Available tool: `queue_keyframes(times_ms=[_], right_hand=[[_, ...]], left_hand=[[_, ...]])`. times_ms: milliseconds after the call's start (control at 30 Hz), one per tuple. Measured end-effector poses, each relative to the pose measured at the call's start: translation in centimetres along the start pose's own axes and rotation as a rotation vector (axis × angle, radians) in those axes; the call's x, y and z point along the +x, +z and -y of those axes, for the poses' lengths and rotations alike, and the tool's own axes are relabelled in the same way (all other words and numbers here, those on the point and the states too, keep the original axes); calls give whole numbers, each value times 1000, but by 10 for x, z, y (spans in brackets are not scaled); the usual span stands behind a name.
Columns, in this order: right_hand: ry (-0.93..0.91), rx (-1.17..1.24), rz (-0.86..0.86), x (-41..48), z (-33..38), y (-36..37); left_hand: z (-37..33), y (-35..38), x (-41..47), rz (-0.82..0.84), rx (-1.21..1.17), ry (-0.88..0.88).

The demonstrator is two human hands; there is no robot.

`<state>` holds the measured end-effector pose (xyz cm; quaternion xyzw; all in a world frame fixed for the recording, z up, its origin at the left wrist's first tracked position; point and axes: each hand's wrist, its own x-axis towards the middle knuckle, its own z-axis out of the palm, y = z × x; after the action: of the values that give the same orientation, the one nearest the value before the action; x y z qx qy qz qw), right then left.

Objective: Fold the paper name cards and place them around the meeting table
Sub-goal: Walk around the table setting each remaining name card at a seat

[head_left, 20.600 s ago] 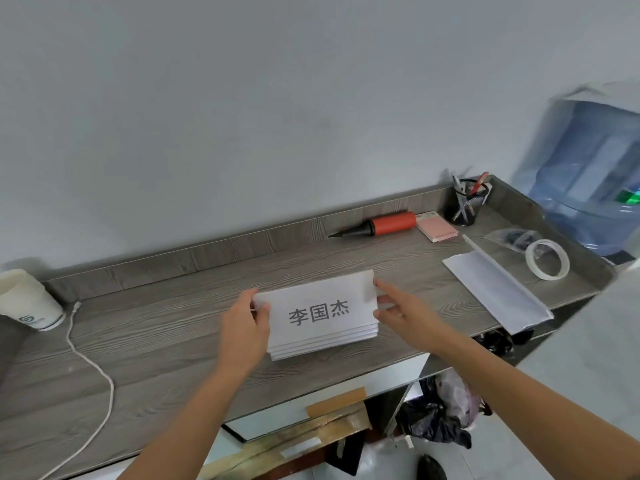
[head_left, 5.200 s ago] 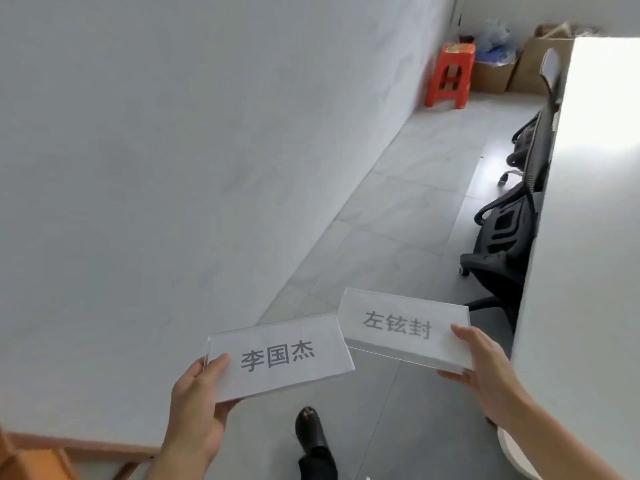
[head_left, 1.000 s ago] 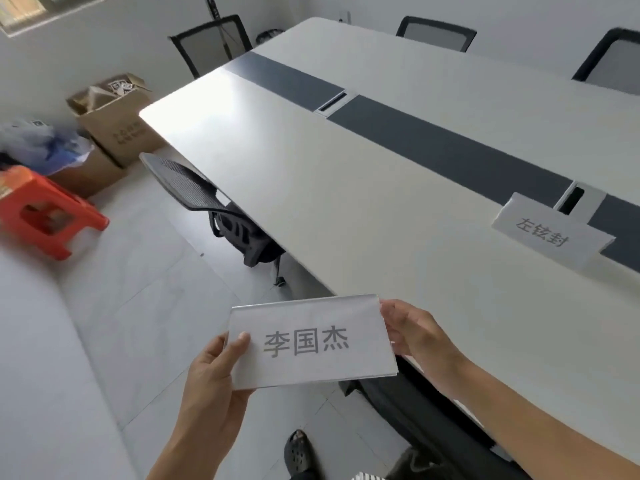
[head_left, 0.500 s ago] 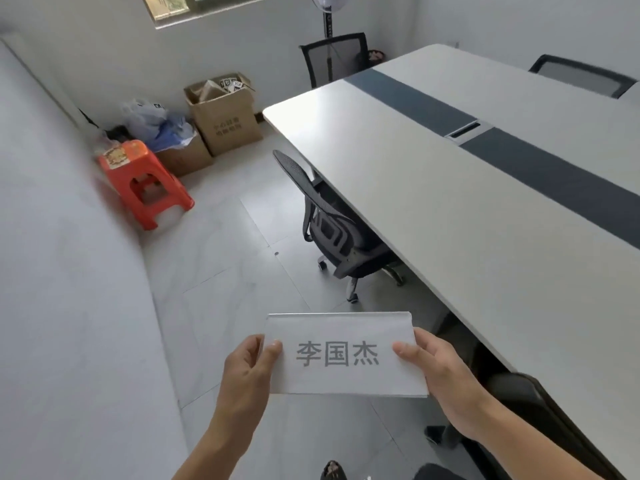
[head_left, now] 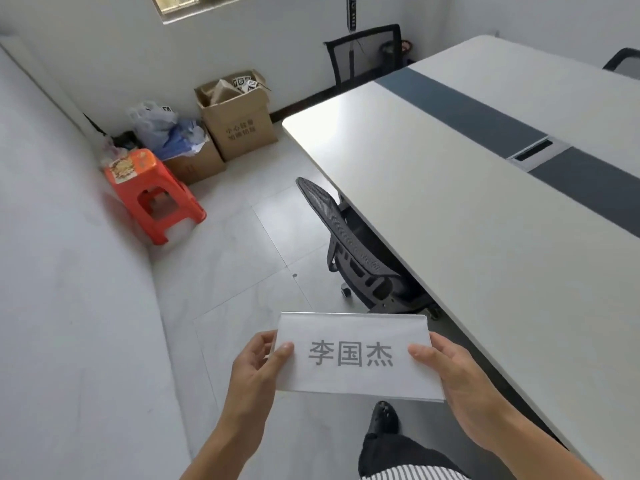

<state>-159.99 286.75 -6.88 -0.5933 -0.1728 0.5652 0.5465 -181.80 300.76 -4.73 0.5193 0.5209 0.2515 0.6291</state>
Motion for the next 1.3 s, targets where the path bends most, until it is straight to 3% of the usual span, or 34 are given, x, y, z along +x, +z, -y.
queue_keyframes(times_ms=[400, 600, 867, 1100, 1200, 1300], right_hand=[[-50, -43, 94, 159, 127, -11], [-103, -168, -119, 252, 180, -14], [50, -537, -148, 342, 251, 10], [193, -387, -253, 362, 253, -21], [209, -385, -359, 367, 248, -46], [197, -479, -511, 374, 251, -83]], left_hand=[[-113, 21, 187, 98, -172, 39], [-157, 22, 317, 333, -106, 51], [-222, 53, 467, 712, 75, 67], [-222, 132, 524, 1000, 161, -25], [-216, 172, 546, 1010, 269, 51], [-201, 212, 579, 894, 475, 167]])
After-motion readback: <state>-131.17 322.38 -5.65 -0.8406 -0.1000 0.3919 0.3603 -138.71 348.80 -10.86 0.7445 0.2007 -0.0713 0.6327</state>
